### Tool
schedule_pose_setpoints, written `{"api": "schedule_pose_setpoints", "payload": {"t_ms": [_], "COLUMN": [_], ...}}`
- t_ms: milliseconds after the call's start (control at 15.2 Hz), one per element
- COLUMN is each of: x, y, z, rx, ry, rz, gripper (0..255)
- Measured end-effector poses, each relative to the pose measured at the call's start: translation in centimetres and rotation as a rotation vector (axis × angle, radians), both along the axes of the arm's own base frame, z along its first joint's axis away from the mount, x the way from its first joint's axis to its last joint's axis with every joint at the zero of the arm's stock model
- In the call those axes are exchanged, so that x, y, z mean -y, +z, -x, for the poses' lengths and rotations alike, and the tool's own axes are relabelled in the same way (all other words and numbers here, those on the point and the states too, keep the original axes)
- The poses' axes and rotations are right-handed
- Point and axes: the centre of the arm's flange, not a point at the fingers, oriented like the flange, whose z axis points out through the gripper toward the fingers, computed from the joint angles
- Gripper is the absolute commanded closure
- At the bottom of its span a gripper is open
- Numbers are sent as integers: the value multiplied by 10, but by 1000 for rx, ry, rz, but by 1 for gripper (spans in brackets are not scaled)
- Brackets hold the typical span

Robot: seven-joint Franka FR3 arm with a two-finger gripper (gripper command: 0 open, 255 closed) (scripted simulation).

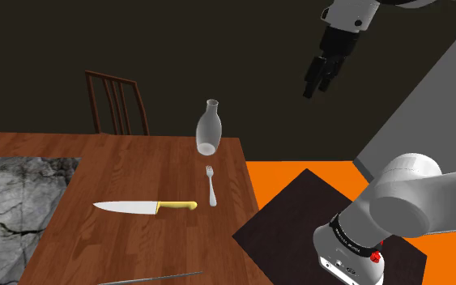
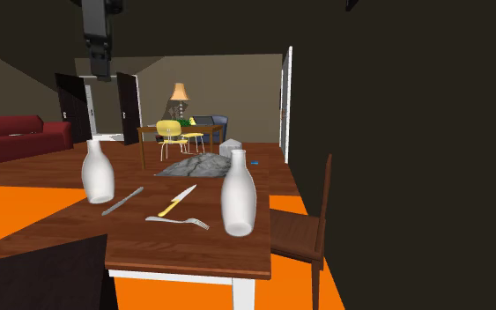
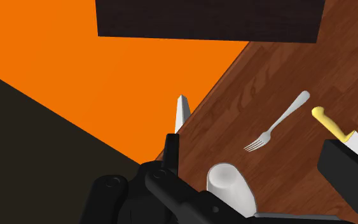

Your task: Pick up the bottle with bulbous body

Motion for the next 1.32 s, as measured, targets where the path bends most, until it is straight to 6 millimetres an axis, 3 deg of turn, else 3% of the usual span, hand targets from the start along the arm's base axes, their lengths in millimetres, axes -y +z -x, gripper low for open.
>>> {"api": "schedule_pose_setpoints", "payload": {"t_ms": [132,330,1320], "x": [-2,-11,-68], "y": [-2,-18,-105], "z": [-5,-34,-199], "rx": [1,4,34], "ry": [-1,-4,-21], "rz": [0,3,18], "gripper": [0,0,0]}}
